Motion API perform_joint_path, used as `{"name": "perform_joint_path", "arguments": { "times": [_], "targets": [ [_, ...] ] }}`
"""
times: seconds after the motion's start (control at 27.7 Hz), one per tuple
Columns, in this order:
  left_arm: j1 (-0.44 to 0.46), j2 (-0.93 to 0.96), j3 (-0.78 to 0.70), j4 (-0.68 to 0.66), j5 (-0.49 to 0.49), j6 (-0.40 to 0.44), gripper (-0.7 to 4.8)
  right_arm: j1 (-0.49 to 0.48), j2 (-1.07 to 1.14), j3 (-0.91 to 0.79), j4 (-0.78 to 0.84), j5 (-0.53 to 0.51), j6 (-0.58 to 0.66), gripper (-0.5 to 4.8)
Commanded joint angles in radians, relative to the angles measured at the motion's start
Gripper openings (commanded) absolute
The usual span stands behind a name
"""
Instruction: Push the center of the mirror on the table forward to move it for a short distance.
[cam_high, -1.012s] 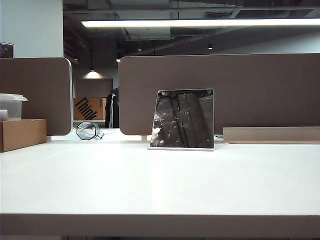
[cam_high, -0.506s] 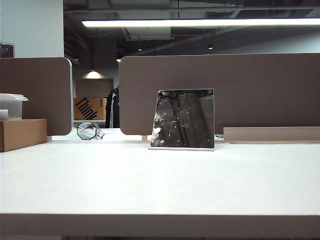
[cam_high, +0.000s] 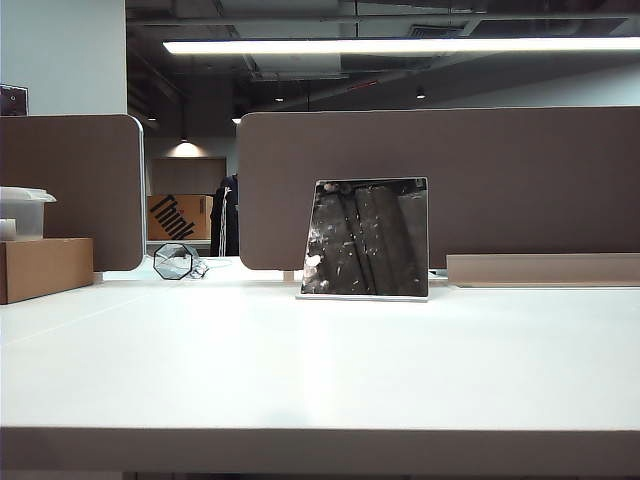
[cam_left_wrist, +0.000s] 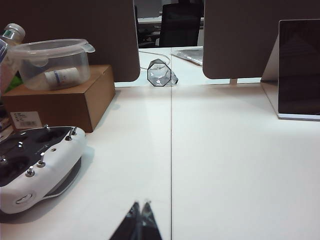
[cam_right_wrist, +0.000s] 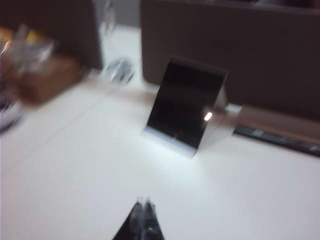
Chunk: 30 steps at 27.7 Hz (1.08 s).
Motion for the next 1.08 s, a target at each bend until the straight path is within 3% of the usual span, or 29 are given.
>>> {"name": "perform_joint_path", "arguments": {
  "times": [0.04, 0.14, 0.36, 0.69, 0.87, 1.08],
  "targets": [
    [-0.001, 0.001, -0.001, 0.01, 0.004, 0.0, -0.05, -0.188, -0.047, -0.27, 0.447, -0.15, -0.01, -0.05],
    [-0.001, 0.001, -0.001, 0.01, 0.004, 0.0, -0.05, -0.331, -0.09, -0.453, 0.624, -0.314, -0.005, -0.05],
    [-0.001, 0.001, -0.001, 0.01, 0.004, 0.0, -0.05, -0.539, -0.16, -0.702, 0.816, -0.528, 0.001, -0.05],
    [-0.001, 0.001, -0.001, 0.01, 0.004, 0.0, -0.05, -0.688, -0.326, -0.912, 0.838, -0.541, 0.024, -0.05],
    [-0.001, 0.001, -0.001, 0.01, 0.004, 0.0, -0.05, -0.704, -0.372, -0.993, 0.869, -0.465, 0.024, -0.05],
    [-0.001, 0.001, -0.001, 0.01, 0.004, 0.0, -0.05, -0.712, -0.414, -1.076, 0.938, -0.459, 0.024, -0.05]
  ]
}}
